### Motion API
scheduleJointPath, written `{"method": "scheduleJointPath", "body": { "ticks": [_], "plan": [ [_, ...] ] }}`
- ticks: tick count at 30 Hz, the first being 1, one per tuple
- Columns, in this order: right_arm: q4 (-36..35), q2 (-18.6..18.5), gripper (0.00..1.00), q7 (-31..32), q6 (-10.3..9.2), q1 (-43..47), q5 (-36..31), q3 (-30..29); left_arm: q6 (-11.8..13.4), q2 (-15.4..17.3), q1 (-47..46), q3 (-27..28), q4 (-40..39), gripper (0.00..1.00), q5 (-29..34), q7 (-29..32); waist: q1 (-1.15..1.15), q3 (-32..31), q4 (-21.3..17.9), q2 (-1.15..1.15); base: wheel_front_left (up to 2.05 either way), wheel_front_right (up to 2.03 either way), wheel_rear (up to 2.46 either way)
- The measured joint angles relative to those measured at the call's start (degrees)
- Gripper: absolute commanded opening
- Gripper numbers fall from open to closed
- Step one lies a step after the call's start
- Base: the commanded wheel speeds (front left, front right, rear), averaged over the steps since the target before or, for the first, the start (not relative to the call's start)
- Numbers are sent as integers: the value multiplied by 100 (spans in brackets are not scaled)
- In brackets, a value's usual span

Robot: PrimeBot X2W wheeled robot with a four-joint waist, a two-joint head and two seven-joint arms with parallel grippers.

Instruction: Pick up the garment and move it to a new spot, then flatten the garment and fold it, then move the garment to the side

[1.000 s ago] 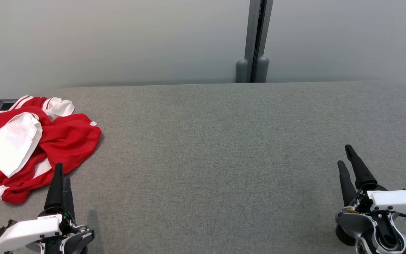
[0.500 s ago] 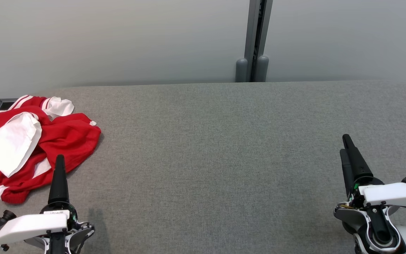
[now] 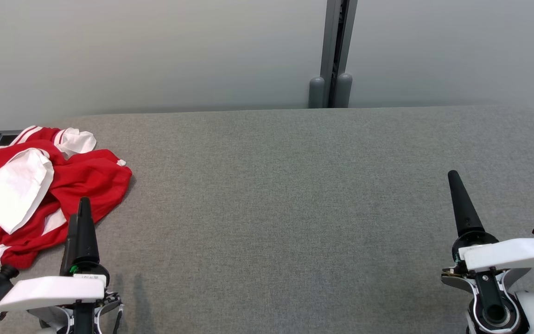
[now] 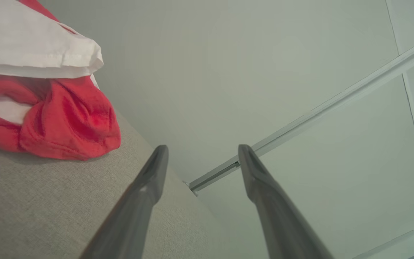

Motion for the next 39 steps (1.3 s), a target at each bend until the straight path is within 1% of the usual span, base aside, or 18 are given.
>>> {"method": "scheduleJointPath", "body": {
  "ticks": [5,13,17,18,25,39],
  "plan": [
    [-134,-3,100,-101,0,8,-694,40,65,9,1,-64,-88,100,656,-86,0,-5,1,0,0,0,0],
    [-298,-14,100,-264,0,110,-1824,93,289,16,12,-220,-186,100,1723,-212,0,-10,-2,0,0,0,0],
    [-353,-15,100,-338,1,119,-2287,107,344,22,15,-268,-180,100,2127,-268,0,-16,-9,0,0,0,0],
    [-374,-15,100,-359,1,122,-2462,120,365,23,16,-296,-177,100,2309,-297,0,-19,-12,0,0,0,0],
    [-445,-16,100,-482,1,221,-3095,177,439,29,63,-387,-125,100,2941,-388,0,-28,-24,0,0,0,0],
    [-412,-40,100,-699,3,237,-4158,242,608,42,103,-444,-113,100,3974,-565,0,-28,-35,0,0,0,0]
  ]
}}
